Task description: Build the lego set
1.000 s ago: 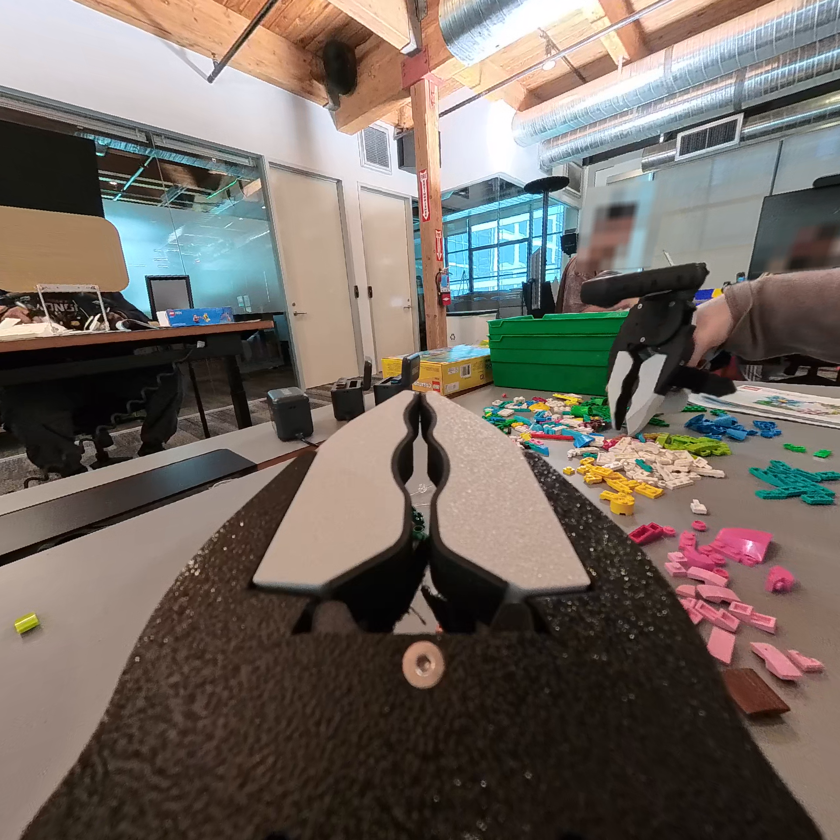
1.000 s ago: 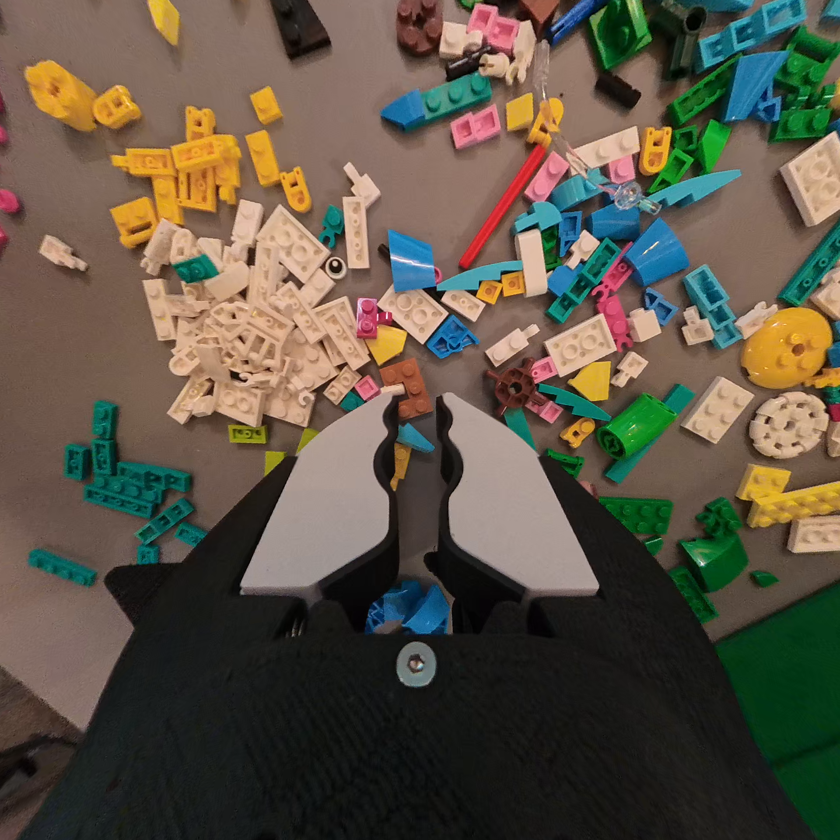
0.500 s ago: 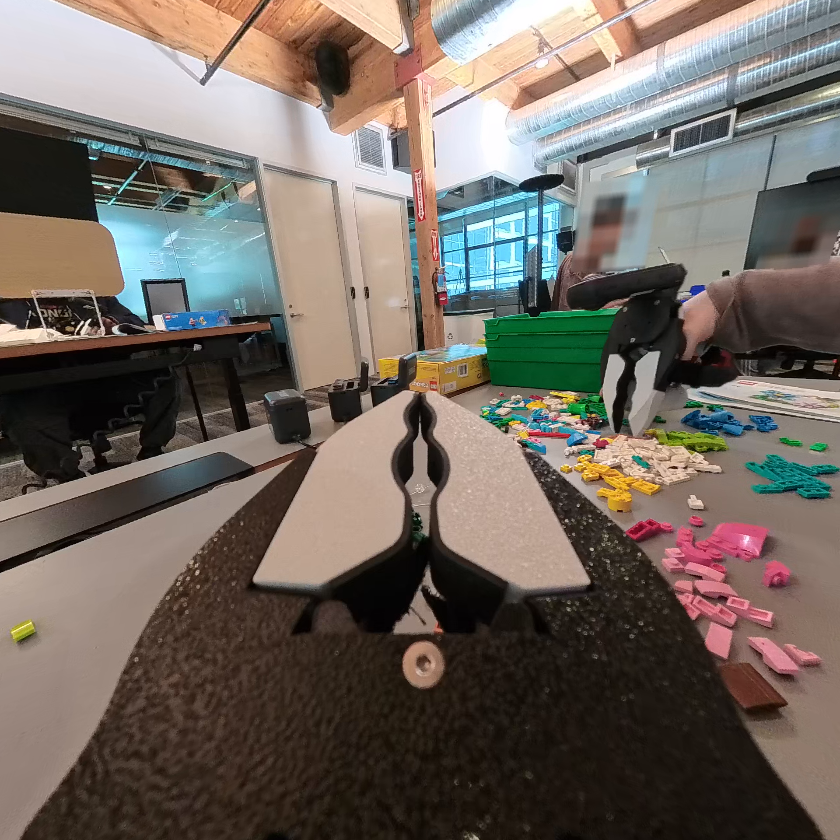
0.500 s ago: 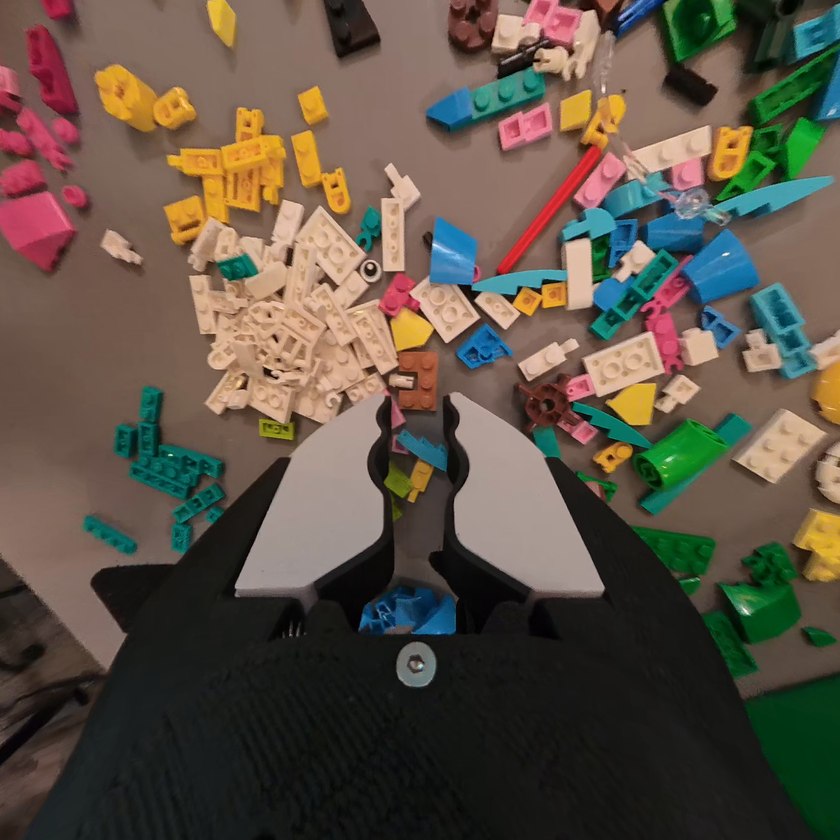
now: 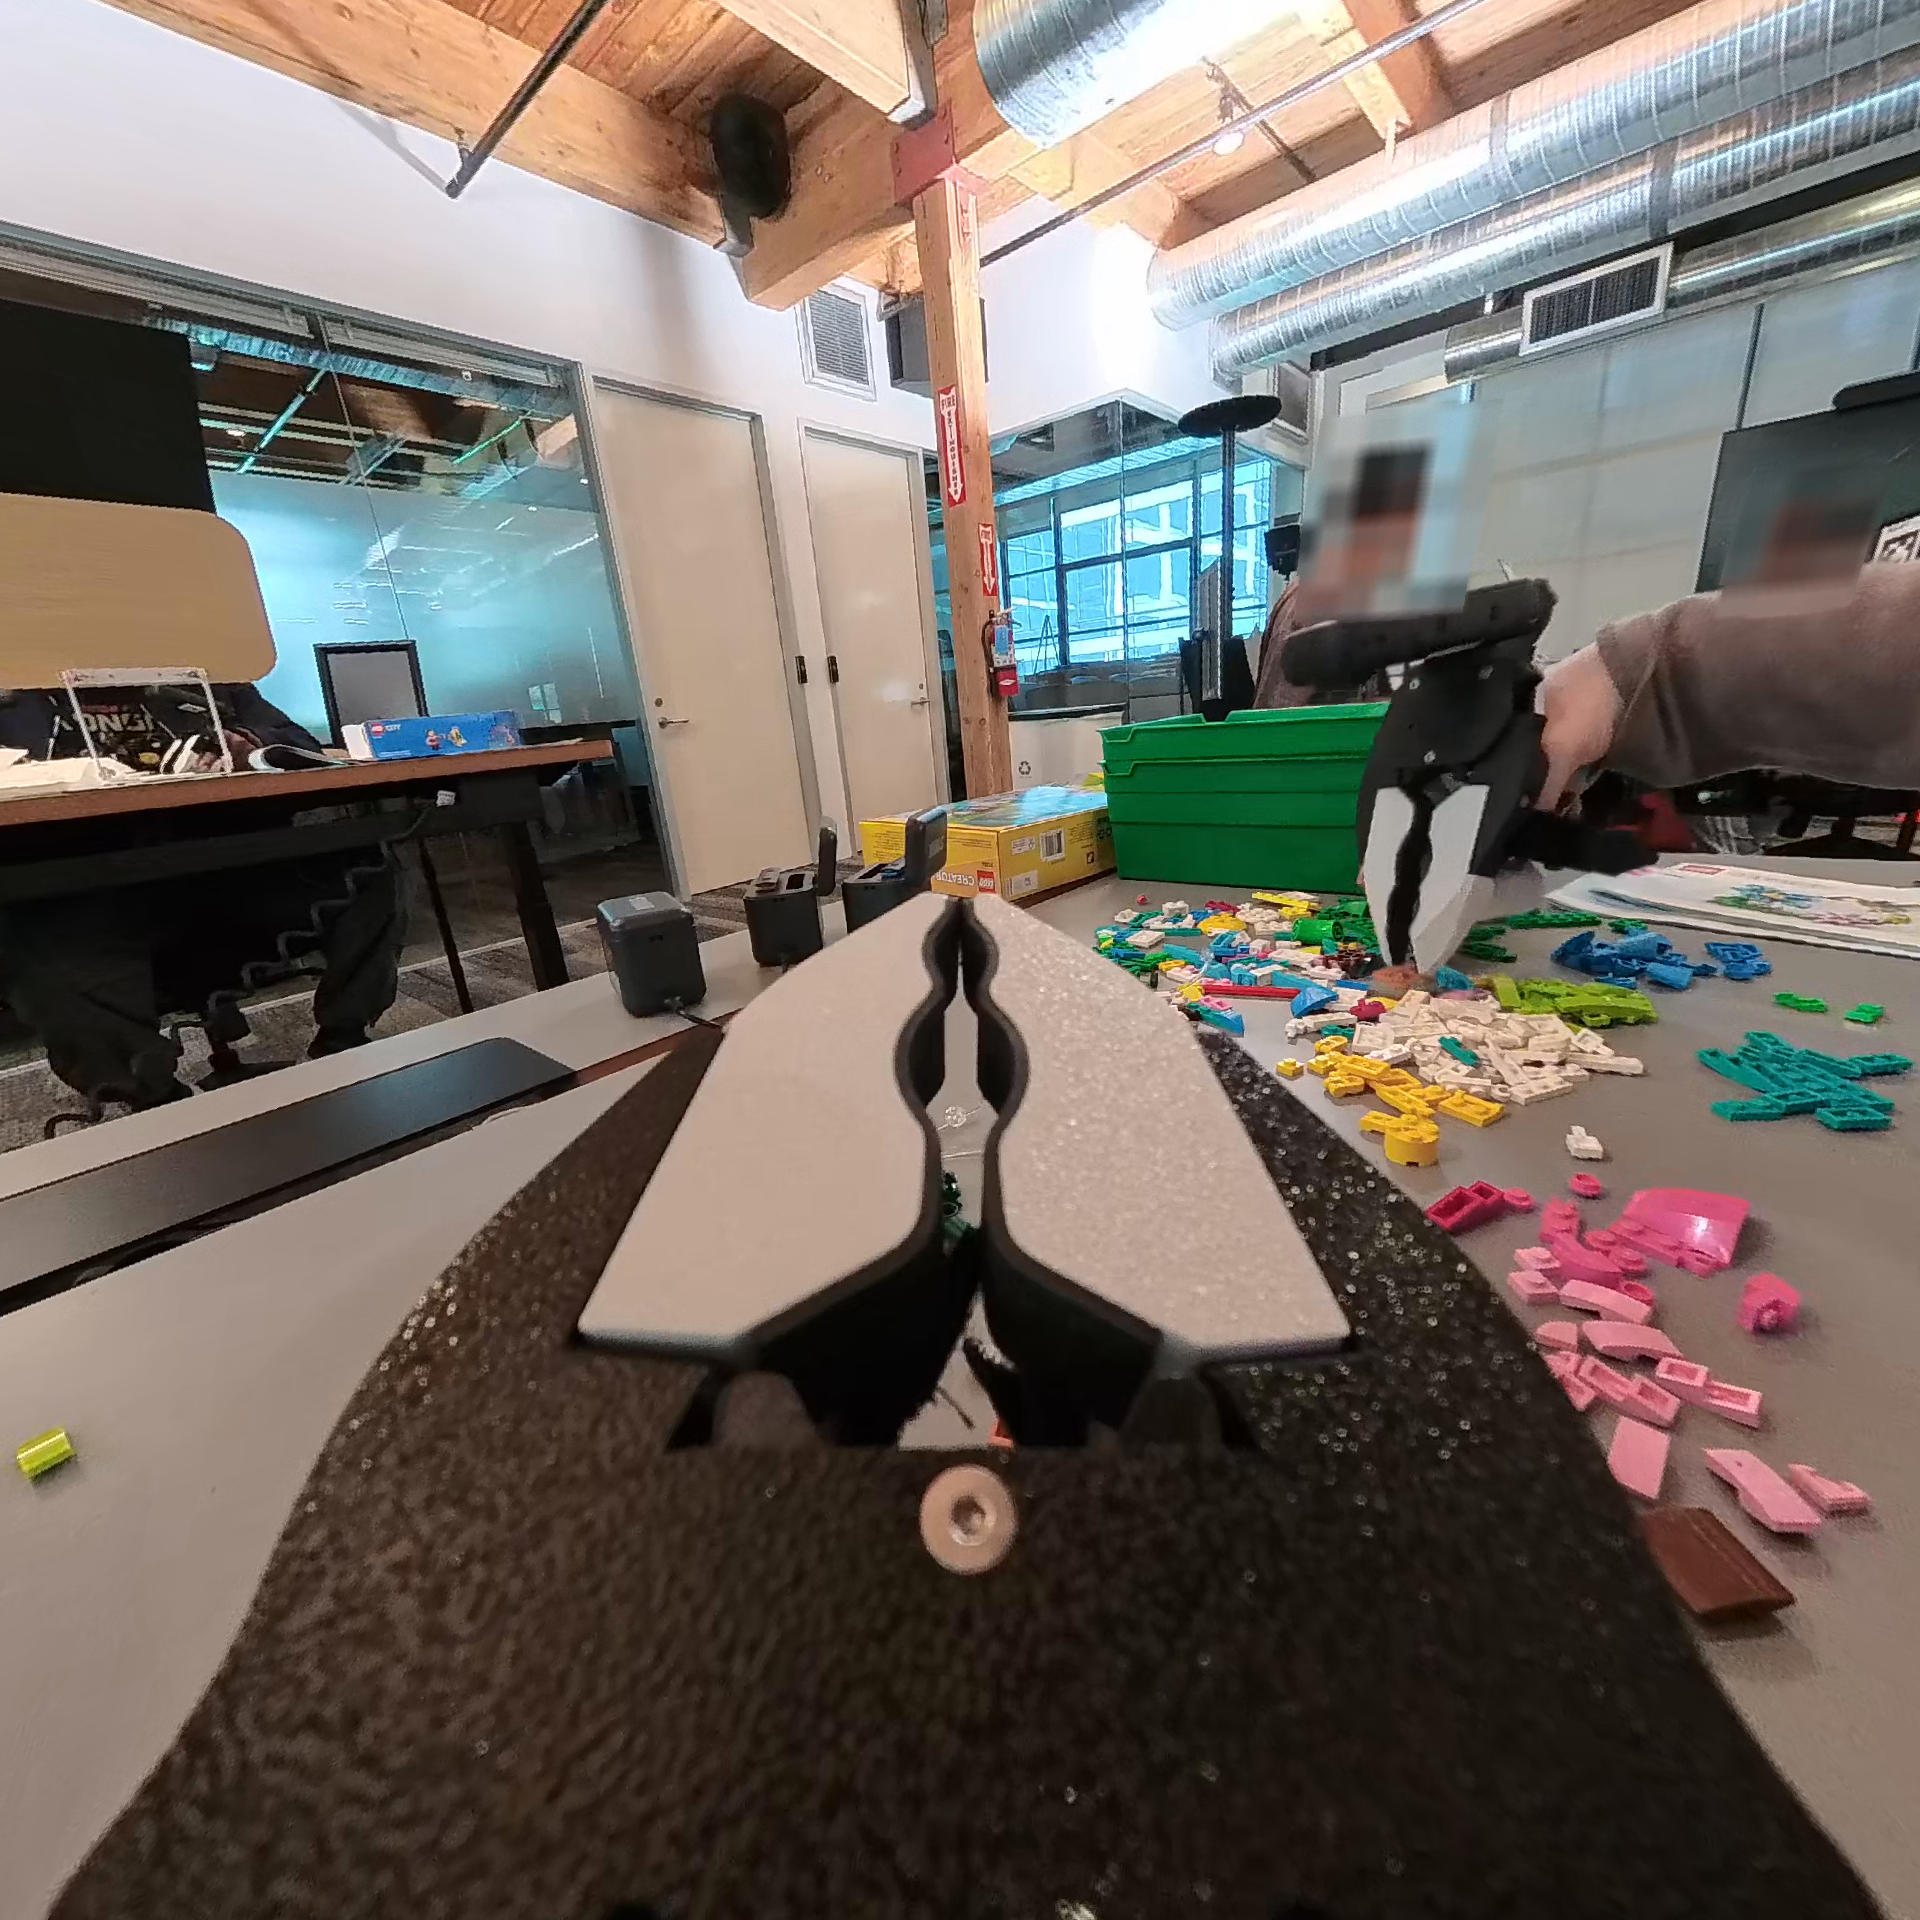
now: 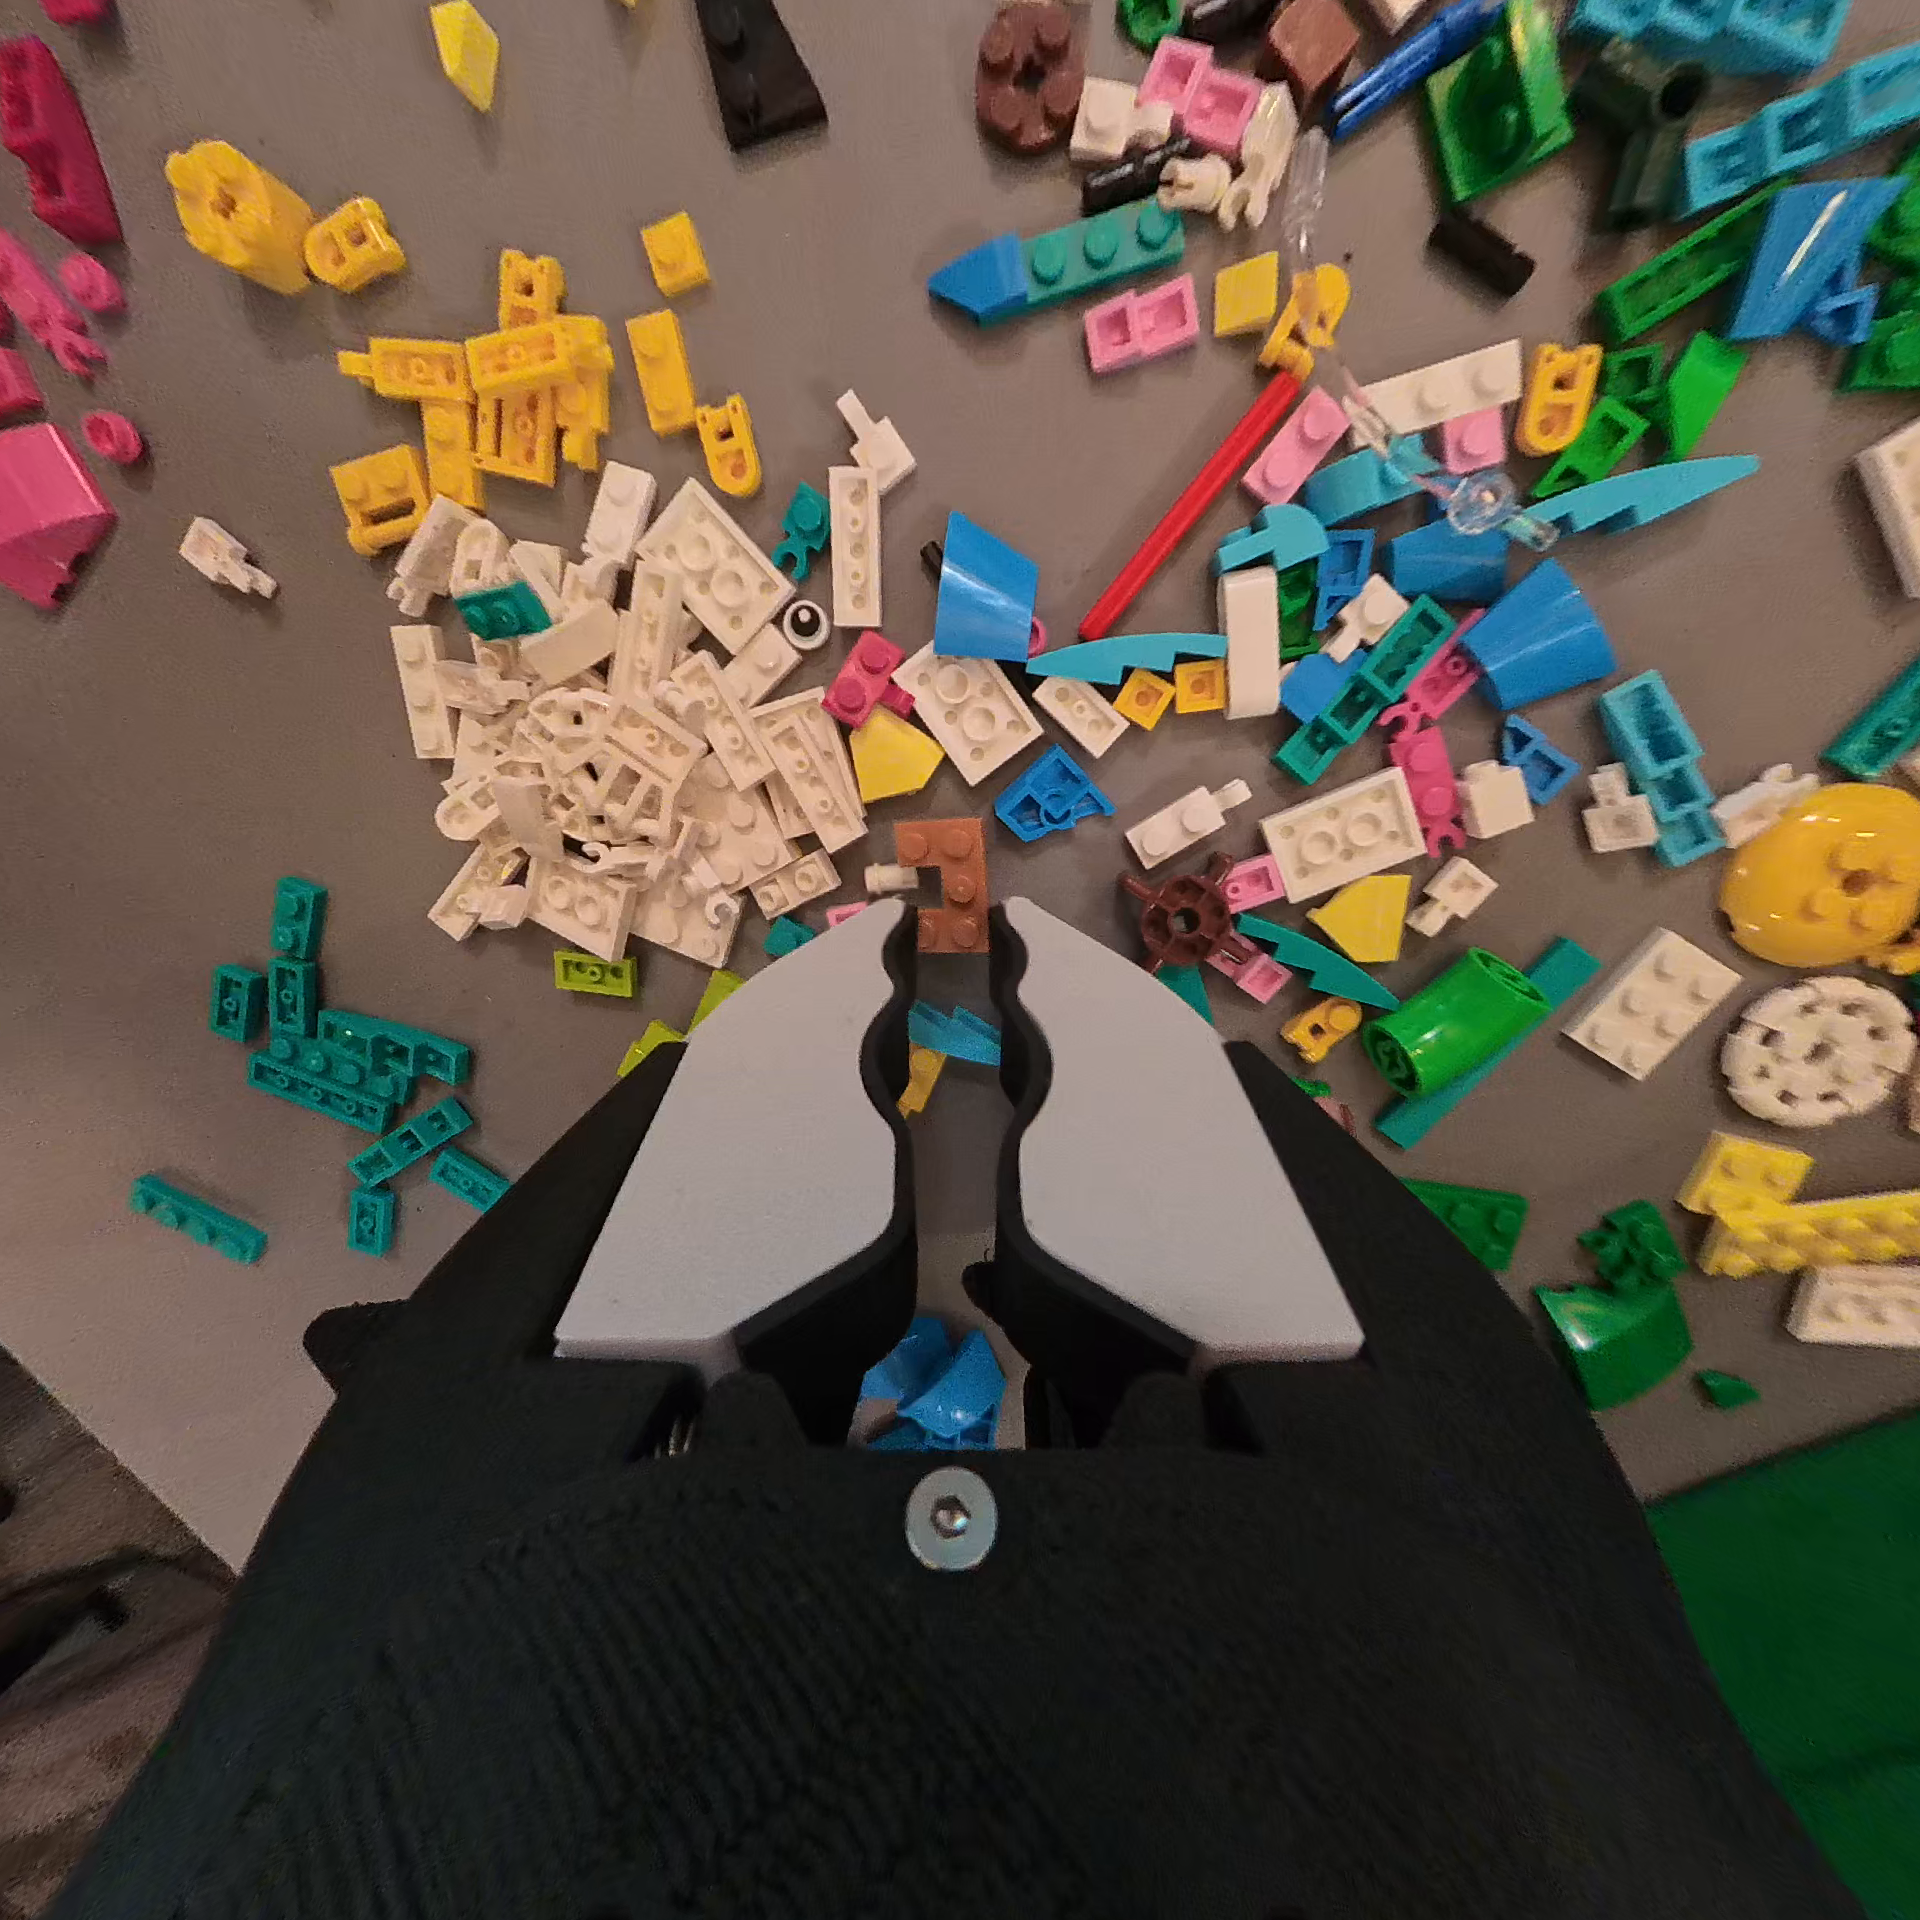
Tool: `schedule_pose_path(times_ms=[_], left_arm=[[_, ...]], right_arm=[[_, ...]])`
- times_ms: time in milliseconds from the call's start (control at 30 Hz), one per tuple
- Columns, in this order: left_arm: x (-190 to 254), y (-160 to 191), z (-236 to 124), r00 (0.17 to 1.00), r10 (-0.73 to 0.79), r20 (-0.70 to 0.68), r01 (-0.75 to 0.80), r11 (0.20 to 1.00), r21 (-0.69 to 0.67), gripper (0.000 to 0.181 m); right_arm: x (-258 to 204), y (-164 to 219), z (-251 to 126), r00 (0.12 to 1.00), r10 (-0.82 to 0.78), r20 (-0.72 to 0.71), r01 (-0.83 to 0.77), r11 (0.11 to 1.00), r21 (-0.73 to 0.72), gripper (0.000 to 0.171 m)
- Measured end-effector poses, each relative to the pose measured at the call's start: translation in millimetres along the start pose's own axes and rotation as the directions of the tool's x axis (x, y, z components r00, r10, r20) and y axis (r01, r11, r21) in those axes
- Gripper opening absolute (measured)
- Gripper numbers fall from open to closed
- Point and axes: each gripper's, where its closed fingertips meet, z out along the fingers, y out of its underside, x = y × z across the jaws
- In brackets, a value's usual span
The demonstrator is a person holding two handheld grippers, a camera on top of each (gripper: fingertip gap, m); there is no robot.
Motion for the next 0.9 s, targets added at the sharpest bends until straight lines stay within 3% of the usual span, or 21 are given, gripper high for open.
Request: schedule_pose_path(times_ms=[33, 200, 500, 633, 800, 900], left_arm=[[0, 0, 0, 1.0, 0.0, -0.001, 0.0, 1.0, 0.0, 0.0], [0, 0, 0, 1.0, 0.0, 0.003, 0.0, 1.0, 0.0, 0.0], [-2, 0, 0, 1.0, -0.007, 0.01, 0.007, 1.0, 0.003, 0.0], [-2, 0, -1, 1.0, -0.012, 0.01, 0.012, 1.0, 0.004, 0.0], [-2, -1, -1, 1.0, -0.012, 0.009, 0.012, 1.0, 0.004, 0.0], [-1, -1, -1, 1.0, -0.012, 0.007, 0.012, 1.0, 0.005, 0.0]], right_arm=[[0, -1, -3, 1.0, -0.003, -0.009, 0.003, 1.0, 0.006, 0.011], [-10, -28, -15, 1.0, -0.011, -0.001, 0.011, 0.991, 0.137, 0.004], [-123, -168, 20, 0.91, -0.408, 0.075, 0.361, 0.868, 0.341, 0.003], [-160, -221, 45, 0.871, -0.479, 0.106, 0.403, 0.822, 0.403, 0.003], [-171, -246, 77, 0.878, -0.478, 0.04, 0.426, 0.816, 0.391, 0.005], [-169, -246, 71, 0.901, -0.433, 0.011, 0.384, 0.81, 0.443, 0.018]])
